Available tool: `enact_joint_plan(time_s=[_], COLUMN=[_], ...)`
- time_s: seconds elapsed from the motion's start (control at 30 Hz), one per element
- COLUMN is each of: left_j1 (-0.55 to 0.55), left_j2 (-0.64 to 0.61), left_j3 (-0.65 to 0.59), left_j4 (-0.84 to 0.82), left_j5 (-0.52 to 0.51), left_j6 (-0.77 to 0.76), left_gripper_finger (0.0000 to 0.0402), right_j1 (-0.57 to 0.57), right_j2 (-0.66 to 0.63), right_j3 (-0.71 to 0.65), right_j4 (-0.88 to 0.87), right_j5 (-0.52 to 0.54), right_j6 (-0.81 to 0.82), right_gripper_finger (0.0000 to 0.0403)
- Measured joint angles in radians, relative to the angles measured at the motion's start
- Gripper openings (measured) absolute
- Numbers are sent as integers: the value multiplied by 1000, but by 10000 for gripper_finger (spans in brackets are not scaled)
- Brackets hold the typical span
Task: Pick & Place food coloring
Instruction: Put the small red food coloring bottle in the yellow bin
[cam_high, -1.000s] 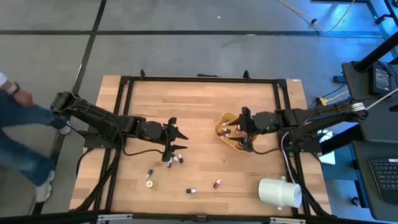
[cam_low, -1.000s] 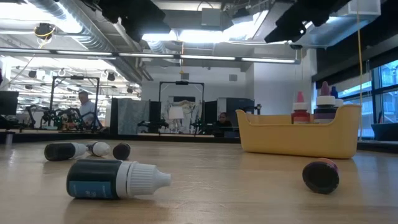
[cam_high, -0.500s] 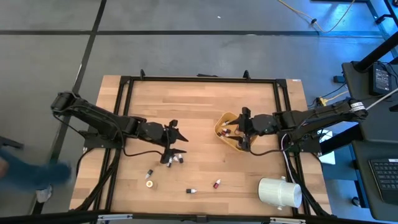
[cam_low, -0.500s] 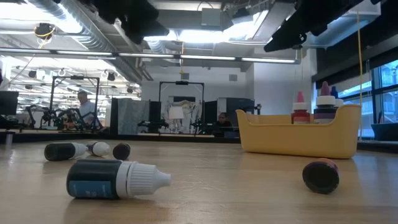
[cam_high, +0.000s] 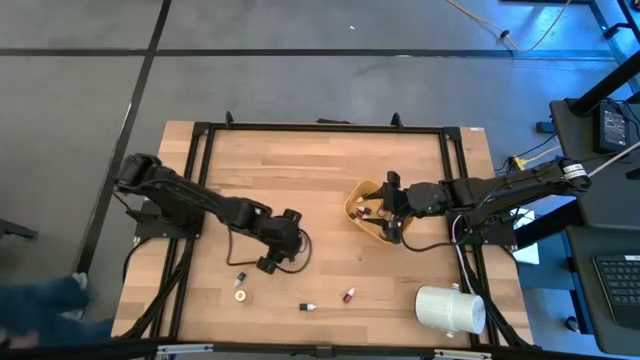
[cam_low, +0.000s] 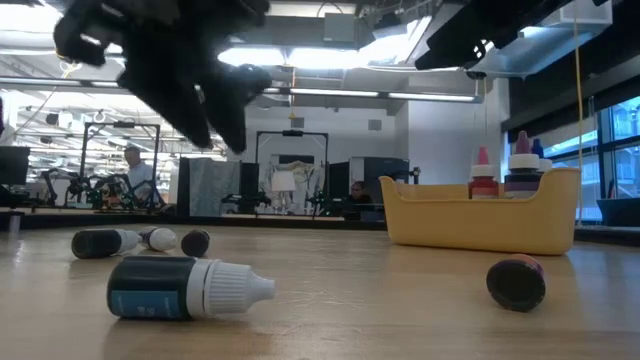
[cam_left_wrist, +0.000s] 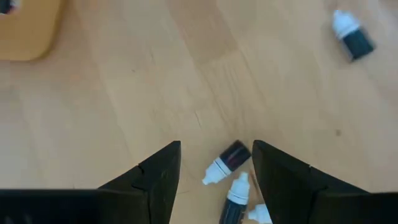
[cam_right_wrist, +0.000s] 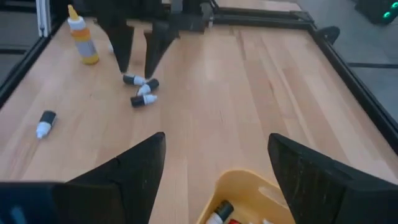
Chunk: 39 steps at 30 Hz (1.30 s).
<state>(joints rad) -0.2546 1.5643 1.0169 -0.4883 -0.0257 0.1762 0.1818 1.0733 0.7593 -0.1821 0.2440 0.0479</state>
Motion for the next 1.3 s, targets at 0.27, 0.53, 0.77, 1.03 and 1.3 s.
enact_joint_plan(time_s=[0.27,0.53,0.77,1.03,1.3], left_j1=[0,0,-2,-14,-13], left_j2=[152,186,199,266,282], left_j3=[77,77,77,76,77], left_j4=[-73,-121,-111,-91,-67], left_j5=[0,3,19,13,17], left_j6=[95,149,163,225,253], left_gripper_finger=[177,161,145,137,105], right_j1=[0,0,0,0,0], right_j2=[21,71,92,92,92], right_j3=[0,0,0,0,0], right_j4=[0,-2,-2,-2,-2], right_j5=[0,0,0,0,0], right_j6=[24,24,20,-3,-4], right_gripper_finger=[284,284,284,284,284])
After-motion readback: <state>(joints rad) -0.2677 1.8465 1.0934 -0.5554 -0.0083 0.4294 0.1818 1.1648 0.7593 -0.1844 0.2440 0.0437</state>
